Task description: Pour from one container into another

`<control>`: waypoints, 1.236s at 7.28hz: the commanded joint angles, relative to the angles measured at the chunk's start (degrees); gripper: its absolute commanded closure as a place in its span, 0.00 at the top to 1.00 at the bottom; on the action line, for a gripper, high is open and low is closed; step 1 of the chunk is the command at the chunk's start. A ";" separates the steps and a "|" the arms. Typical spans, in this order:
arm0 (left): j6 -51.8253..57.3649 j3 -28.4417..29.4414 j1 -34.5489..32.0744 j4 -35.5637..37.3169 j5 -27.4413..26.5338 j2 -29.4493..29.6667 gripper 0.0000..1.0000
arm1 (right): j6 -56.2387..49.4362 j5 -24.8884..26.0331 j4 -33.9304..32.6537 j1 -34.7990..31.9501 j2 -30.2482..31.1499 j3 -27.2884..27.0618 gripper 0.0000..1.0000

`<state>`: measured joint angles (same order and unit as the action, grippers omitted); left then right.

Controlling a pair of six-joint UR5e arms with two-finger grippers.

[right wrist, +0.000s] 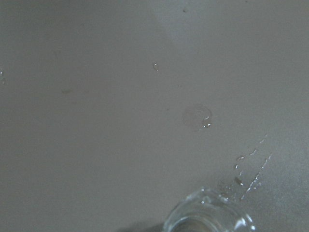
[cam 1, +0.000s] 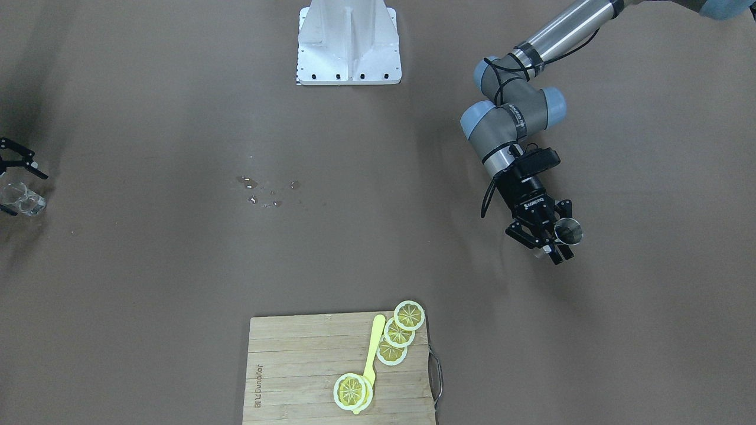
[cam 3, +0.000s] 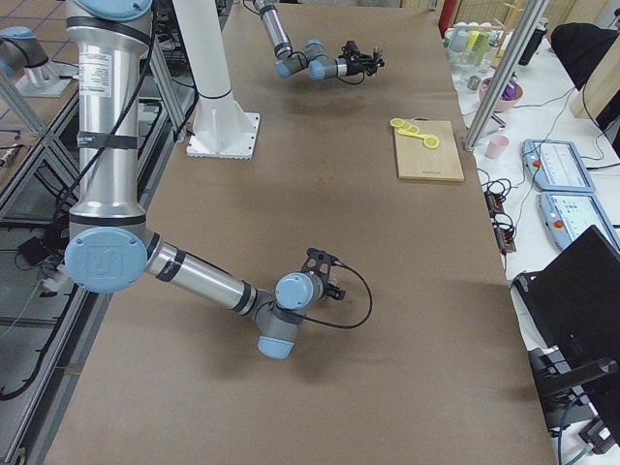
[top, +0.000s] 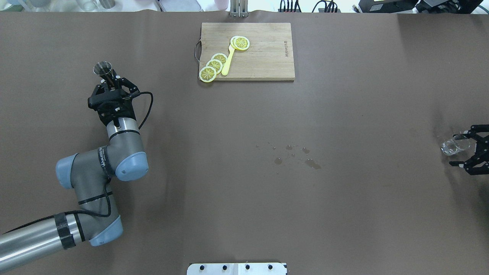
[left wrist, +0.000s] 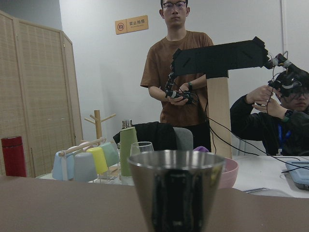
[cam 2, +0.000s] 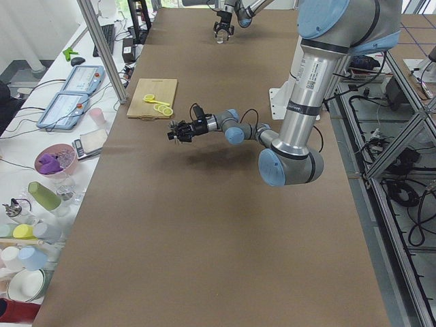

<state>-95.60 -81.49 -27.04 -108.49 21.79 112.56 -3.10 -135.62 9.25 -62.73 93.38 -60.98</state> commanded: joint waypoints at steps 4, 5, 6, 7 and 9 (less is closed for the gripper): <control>-8.90 5.10 -2.31 6.36 3.34 2.83 0.00 | 0.37 -4.54 0.25 -5.89 1.79 -0.01 1.00; -9.77 6.50 -2.31 6.45 3.34 3.62 0.00 | 4.37 -6.39 -0.19 -7.83 3.28 -0.54 1.00; -12.39 7.47 -2.31 8.28 3.34 4.24 0.00 | 10.77 -8.59 -0.28 -9.24 4.51 -1.67 1.00; -13.99 8.09 -2.23 9.08 3.34 4.85 0.00 | 13.96 -10.26 -0.54 -10.21 4.79 -1.68 1.00; -14.00 8.71 -2.14 9.18 3.34 5.73 0.00 | 14.87 -13.51 -6.66 -12.32 5.75 -2.91 1.00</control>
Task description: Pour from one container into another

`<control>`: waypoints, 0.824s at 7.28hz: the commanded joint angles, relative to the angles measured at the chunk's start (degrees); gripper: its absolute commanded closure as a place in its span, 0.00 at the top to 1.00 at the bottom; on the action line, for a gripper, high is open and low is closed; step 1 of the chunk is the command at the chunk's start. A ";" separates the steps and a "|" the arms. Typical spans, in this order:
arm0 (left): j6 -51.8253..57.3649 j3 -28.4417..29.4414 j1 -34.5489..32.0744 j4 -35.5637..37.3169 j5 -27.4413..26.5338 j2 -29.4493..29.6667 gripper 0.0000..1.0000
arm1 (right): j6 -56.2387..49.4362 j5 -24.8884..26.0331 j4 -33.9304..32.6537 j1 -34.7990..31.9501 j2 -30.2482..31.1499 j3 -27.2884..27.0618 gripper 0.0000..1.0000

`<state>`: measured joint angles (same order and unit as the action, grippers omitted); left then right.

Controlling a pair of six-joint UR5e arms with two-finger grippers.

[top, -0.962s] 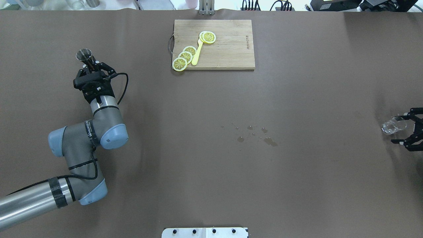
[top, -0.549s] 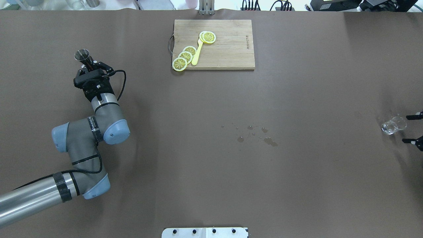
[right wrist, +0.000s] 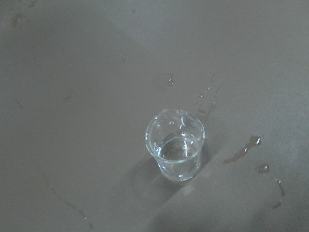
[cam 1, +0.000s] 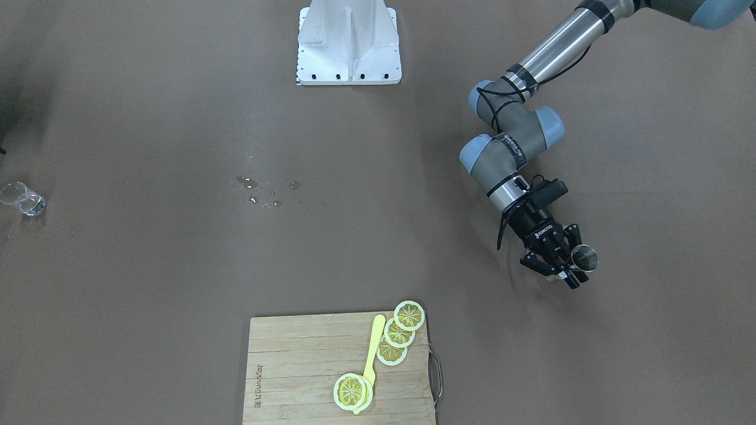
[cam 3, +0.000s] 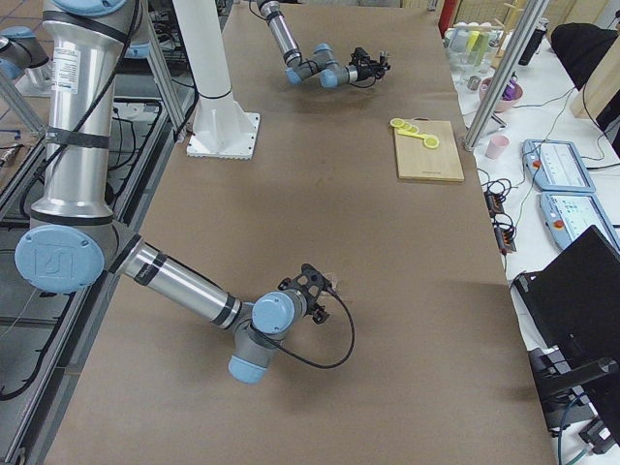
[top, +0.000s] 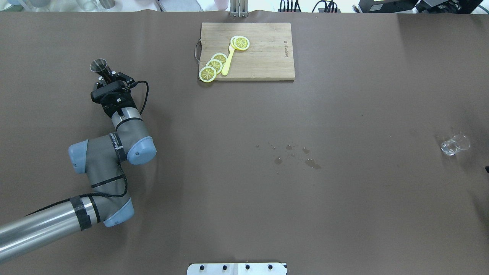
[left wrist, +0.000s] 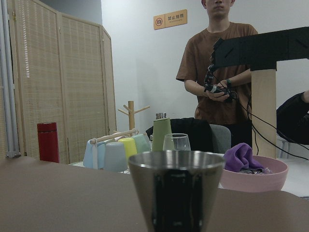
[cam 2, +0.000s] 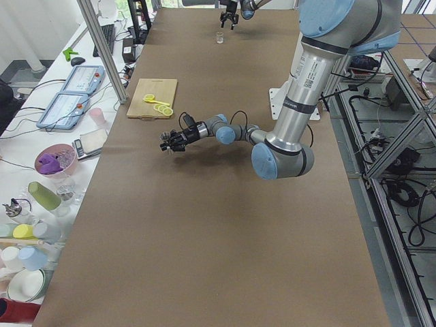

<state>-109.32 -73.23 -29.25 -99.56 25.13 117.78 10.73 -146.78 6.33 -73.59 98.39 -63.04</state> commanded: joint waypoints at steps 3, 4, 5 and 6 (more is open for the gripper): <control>-0.37 0.63 0.60 0.15 -0.17 1.31 0.00 | 1.13 -1.32 -11.41 -2.52 2.94 -2.09 1.00; -0.36 0.63 1.04 0.15 -0.26 1.40 0.00 | 1.05 0.17 -14.47 -2.69 3.03 -2.18 1.00; -0.28 0.63 1.22 0.24 -0.17 1.84 0.00 | 1.13 3.14 -18.16 -3.04 2.95 -3.22 1.00; -0.02 0.63 1.48 0.24 -0.17 2.36 0.00 | 1.05 6.48 -22.72 -4.27 3.03 -5.32 1.00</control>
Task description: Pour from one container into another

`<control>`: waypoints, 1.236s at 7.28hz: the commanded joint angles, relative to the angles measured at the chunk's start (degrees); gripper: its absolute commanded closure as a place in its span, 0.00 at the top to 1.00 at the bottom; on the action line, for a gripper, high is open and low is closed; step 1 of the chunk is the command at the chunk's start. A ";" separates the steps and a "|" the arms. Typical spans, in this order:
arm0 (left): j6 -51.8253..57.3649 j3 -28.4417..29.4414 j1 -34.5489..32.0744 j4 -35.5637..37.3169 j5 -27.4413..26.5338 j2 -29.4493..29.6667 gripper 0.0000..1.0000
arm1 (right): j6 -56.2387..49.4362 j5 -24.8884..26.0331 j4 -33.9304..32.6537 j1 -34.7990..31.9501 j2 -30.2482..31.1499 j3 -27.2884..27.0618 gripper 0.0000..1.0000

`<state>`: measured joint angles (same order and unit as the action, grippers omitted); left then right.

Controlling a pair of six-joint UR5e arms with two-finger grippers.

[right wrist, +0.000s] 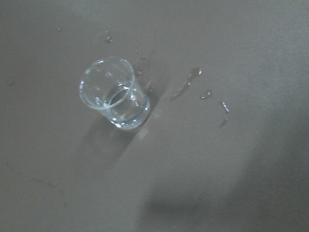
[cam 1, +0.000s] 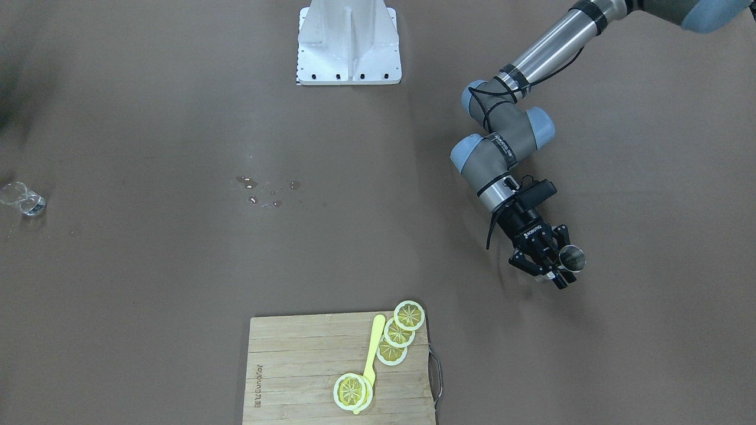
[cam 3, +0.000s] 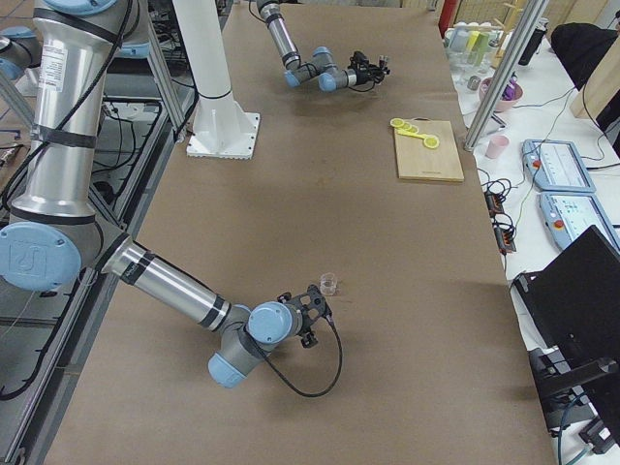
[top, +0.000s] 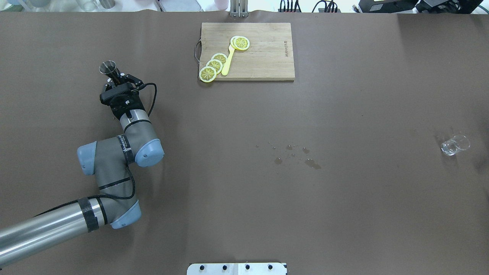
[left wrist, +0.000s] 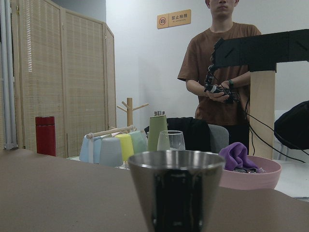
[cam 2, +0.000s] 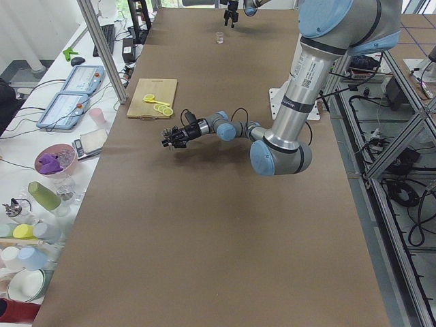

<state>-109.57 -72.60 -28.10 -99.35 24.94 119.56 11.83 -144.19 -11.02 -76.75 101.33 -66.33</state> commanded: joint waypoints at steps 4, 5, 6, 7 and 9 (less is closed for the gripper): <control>-0.29 0.01 1.47 1.61 0.11 1.20 0.00 | -0.66 11.46 -19.53 -7.27 -0.86 -2.14 1.00; -0.38 0.01 1.47 1.61 0.11 1.20 0.00 | -0.75 12.26 -25.57 -7.18 -2.35 -3.62 1.00; -0.29 0.01 1.47 1.61 0.11 1.20 0.00 | -1.01 12.79 -32.50 -7.97 -2.54 -5.54 1.00; 0.23 0.01 1.47 1.61 0.11 1.29 0.14 | -1.02 14.62 -36.23 -8.06 -2.54 -6.70 1.00; 0.41 -0.08 1.47 1.61 0.11 1.37 0.31 | -2.94 14.81 -43.17 -9.46 -2.63 -8.45 1.00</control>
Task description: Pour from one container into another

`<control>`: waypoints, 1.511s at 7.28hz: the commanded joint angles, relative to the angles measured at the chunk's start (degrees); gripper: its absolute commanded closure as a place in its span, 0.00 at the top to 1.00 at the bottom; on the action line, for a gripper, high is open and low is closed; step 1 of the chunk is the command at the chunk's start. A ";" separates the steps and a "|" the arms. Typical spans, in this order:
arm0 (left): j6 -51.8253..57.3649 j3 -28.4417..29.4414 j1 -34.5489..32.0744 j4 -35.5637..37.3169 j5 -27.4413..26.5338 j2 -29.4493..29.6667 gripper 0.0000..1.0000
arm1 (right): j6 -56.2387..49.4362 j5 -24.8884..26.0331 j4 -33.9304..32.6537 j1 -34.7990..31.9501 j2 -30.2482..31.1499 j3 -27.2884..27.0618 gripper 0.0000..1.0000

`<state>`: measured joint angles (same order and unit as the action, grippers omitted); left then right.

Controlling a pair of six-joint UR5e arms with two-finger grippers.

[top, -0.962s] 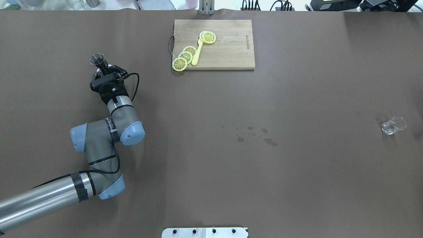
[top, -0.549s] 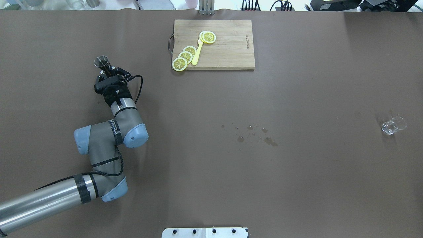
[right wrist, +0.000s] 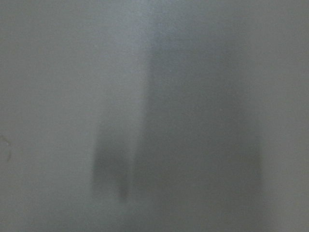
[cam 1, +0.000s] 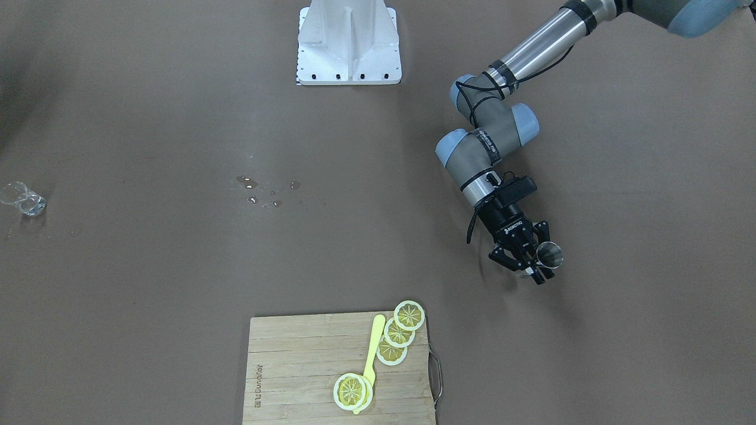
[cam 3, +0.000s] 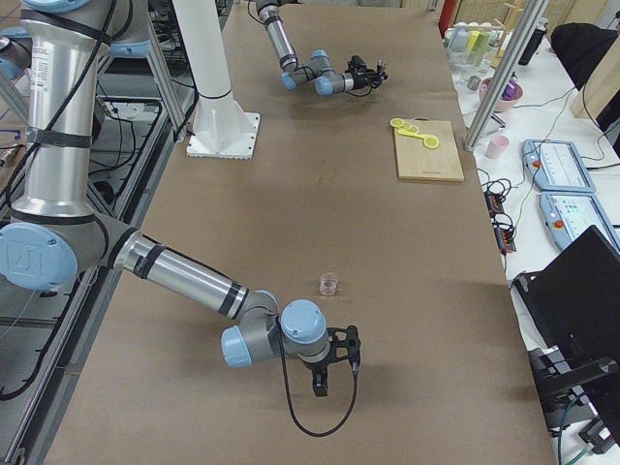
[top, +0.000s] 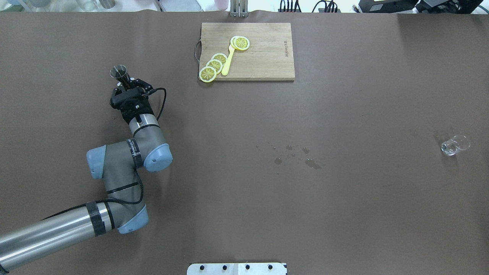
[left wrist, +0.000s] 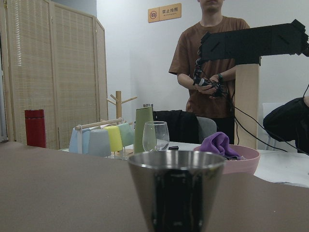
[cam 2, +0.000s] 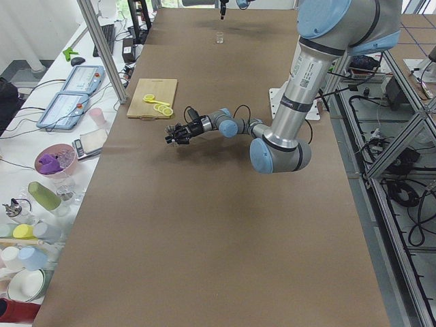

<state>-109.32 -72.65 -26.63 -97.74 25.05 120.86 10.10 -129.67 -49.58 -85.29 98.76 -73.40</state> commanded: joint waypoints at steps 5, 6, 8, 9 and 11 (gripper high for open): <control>0.25 -0.21 0.00 0.00 0.00 0.16 0.45 | -10.09 -0.58 -36.75 -4.27 -0.33 -20.69 1.00; 0.25 -0.47 0.00 0.00 0.00 0.16 0.47 | -10.79 -0.67 -41.52 -4.36 -0.24 -24.74 1.00; 0.69 -0.48 0.00 0.00 0.00 0.16 0.70 | -14.47 -1.37 -52.23 -4.80 -0.24 -30.81 1.00; 0.69 -0.56 -0.08 0.09 0.00 0.16 0.85 | -14.75 -1.20 -54.98 -4.80 -0.50 -32.84 1.00; 2.09 -0.74 -0.08 0.00 0.00 0.16 0.97 | -14.84 -0.68 -58.34 -4.63 -0.24 -34.09 1.00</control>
<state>-107.93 -73.28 -26.70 -97.67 25.05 121.02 -4.52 -130.76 -105.81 -90.03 98.33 -106.74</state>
